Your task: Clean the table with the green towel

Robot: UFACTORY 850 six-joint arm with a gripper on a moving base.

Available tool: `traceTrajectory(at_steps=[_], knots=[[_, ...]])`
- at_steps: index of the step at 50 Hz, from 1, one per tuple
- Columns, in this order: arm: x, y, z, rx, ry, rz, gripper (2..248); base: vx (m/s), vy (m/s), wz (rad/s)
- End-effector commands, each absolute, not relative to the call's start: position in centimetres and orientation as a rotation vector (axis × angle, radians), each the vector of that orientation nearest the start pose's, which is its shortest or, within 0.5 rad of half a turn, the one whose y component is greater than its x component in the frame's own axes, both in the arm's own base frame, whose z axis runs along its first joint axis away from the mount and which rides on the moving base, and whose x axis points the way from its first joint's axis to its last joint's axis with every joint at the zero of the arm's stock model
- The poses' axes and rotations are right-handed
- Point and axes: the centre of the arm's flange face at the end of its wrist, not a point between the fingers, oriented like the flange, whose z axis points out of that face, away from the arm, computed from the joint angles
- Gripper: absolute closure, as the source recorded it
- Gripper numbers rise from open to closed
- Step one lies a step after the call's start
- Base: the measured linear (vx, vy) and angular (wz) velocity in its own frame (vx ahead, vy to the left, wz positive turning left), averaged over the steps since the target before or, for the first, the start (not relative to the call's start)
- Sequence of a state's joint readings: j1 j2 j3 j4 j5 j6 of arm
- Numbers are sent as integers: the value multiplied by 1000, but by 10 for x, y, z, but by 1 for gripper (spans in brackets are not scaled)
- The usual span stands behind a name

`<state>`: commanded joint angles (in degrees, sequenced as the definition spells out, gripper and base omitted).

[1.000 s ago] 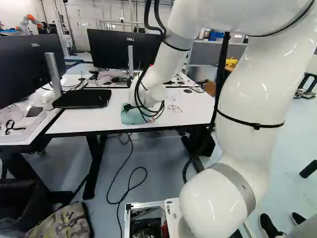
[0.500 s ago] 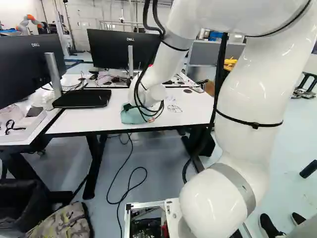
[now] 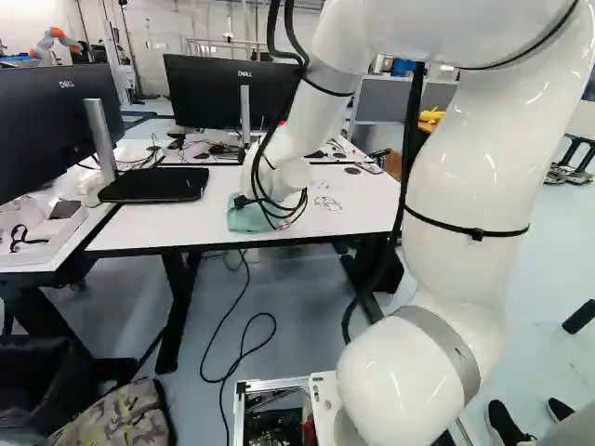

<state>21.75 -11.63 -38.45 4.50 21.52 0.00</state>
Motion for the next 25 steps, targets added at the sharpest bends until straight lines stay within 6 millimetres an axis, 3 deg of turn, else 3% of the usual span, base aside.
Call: traceTrajectory(at_steps=[1,2,6,7,12,13,17,18,22,23,25], knots=[[439,172,374,-2702,-399,-1201,17,0,0,0],[439,172,374,-2702,-399,-1201,54,0,0,0],[439,172,374,-2702,-399,-1201,54,0,0,0],[439,172,374,-2702,-399,-1201,92,0,0,0],[439,172,374,-2702,-399,-1201,92,0,0,0],[439,172,374,-2702,-399,-1201,130,0,0,0],[439,172,374,-2702,-399,-1201,130,0,0,0],[439,172,374,-2702,-399,-1201,166,0,0,0],[439,172,374,-2702,-399,-1201,166,0,0,0],[439,172,374,-2702,-399,-1201,199,0,0,0],[439,172,374,-2702,-399,-1201,199,0,0,0]])
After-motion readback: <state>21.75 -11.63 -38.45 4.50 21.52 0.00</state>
